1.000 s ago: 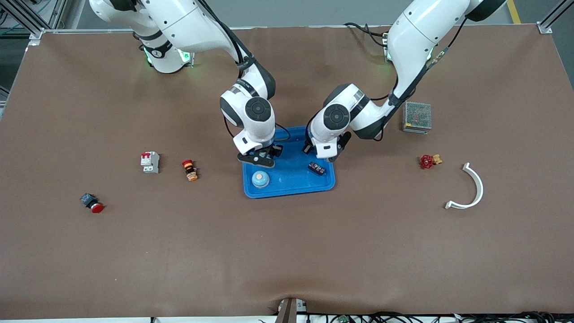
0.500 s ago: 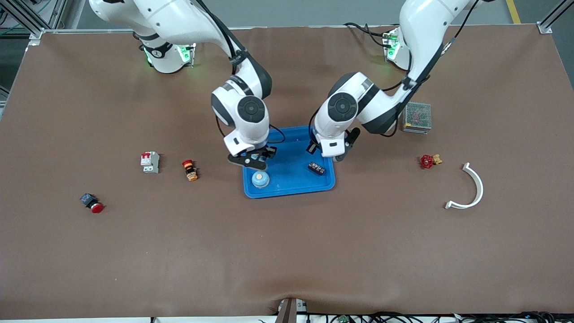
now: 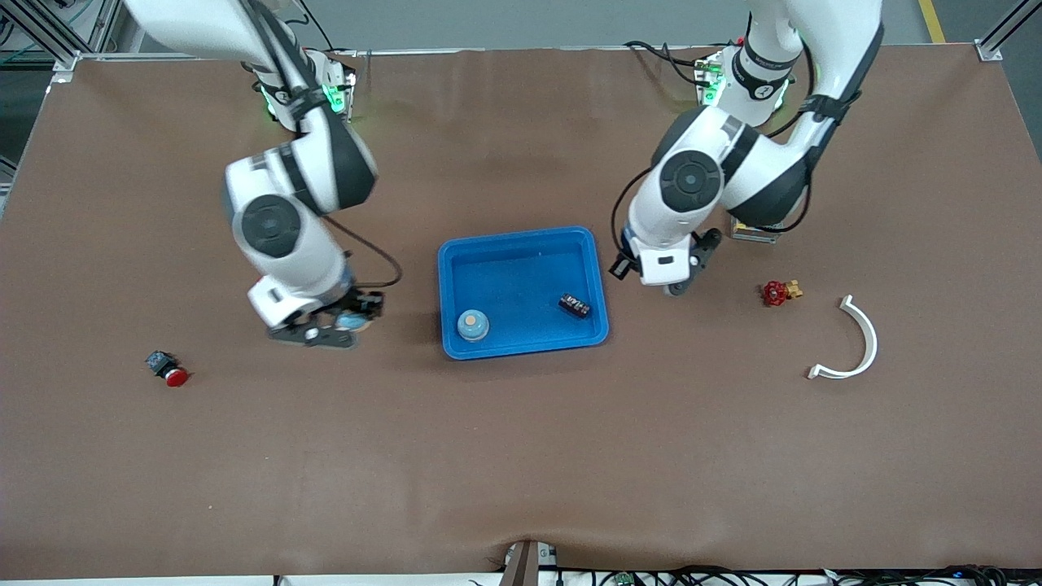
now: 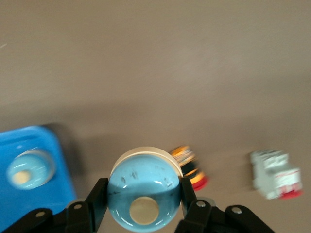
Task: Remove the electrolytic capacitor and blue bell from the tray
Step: 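Carry the capacitor toward the brass valve while the right gripper carries the bell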
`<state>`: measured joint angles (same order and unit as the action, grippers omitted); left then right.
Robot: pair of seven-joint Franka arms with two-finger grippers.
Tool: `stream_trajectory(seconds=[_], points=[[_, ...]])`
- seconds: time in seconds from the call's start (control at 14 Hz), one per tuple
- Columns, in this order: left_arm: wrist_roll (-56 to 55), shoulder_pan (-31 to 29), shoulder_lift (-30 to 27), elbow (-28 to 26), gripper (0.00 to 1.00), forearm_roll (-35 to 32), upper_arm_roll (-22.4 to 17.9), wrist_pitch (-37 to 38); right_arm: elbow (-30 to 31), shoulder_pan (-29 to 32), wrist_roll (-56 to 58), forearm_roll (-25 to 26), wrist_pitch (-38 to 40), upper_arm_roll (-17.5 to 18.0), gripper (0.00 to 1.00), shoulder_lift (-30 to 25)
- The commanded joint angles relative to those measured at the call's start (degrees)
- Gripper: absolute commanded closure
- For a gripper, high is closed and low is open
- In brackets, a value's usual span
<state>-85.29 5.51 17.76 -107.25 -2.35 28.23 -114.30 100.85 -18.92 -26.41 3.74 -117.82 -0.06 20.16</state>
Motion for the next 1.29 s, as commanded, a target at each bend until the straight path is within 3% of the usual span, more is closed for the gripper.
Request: stream_trajectory(seconds=[0.0,0.36,0.64,1.0,1.21], points=[[5.8,-2.9,-2.7,-2.5,1.0,-0.2,0.4,3.8,1.0,7.0,8.1,0.2,-0.8,1.1,1.0,-0.1],[17.2,-8.9,-4.4,-7.3,1.0,-0.2,0.4,5.4,1.2,18.0,23.1,0.2,-5.2,1.0,1.0,3.2],[28.9,-15.2,-5.8,-13.5,1.0,-0.3,0.3,4.4,1.4,22.2,26.4,0.2,-8.2,1.0,1.0,7.3],[30.8,-18.1,-4.7,-20.9,1.0,-7.7,0.2,-7.4,1.9,24.5,28.0,0.2,-12.2,1.0,1.0,10.9],[30.9,-21.1,-2.1,-22.1,1.0,-11.8,0.2,-11.9,1.8,26.0,31.0,0.2,-14.1,1.0,1.0,12.1]])
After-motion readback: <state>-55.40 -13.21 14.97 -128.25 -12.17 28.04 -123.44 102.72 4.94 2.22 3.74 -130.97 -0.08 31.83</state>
